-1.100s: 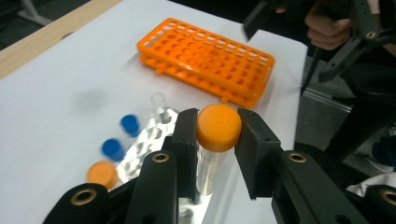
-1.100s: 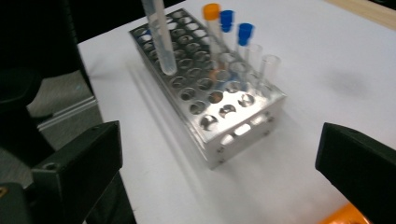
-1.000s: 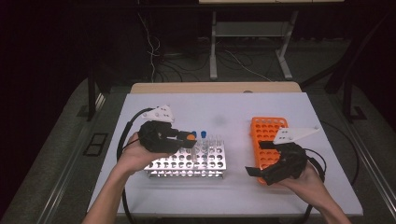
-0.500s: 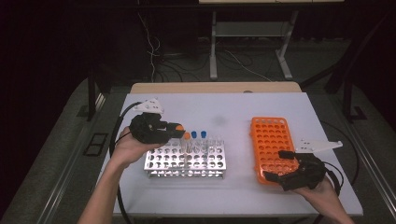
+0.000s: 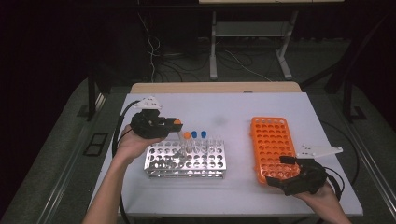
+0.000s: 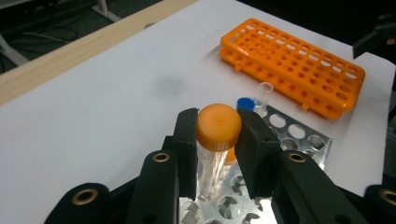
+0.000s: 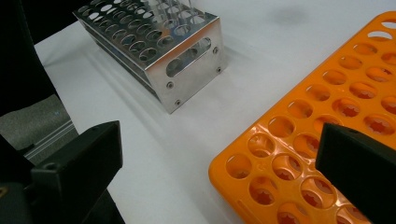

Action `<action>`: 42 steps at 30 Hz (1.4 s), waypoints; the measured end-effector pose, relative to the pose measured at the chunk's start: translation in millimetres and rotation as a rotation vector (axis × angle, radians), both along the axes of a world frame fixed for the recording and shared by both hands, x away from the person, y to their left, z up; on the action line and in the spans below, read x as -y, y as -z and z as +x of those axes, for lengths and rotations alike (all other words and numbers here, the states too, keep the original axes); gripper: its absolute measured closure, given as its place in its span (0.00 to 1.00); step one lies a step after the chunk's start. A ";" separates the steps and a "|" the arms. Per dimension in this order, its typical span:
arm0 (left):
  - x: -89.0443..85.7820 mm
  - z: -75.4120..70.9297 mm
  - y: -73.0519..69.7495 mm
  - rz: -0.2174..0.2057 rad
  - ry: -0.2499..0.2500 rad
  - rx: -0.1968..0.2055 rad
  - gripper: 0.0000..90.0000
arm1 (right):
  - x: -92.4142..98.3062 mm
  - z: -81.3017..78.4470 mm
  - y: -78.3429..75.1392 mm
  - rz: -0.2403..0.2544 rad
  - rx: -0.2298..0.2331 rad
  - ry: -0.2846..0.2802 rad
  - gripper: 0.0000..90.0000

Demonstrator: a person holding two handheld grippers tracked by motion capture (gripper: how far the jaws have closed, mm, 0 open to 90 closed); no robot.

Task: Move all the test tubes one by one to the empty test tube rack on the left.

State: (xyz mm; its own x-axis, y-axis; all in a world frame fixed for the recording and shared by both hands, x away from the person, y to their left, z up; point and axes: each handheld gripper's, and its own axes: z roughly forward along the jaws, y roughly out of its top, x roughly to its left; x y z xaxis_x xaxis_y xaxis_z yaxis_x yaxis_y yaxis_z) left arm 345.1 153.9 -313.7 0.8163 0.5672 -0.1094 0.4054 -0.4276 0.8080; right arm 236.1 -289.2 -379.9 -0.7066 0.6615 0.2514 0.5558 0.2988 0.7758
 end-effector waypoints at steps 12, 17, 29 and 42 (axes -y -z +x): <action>-2.1 1.9 20.8 -0.047 -0.002 -0.067 0.71 | 3.1 0.2 0.8 0.004 -0.005 0.009 0.00; -7.2 -5.1 20.9 -0.087 -0.021 -0.071 0.53 | 4.1 1.1 2.9 0.005 -0.008 0.014 0.00; -23.5 -45.8 29.0 -0.176 -0.084 -0.047 0.09 | 7.9 -0.2 8.2 0.020 -0.005 0.038 0.00; -22.3 -83.4 53.2 -0.200 -0.092 -0.044 0.00 | 9.7 -6.2 13.3 0.034 0.022 0.061 0.00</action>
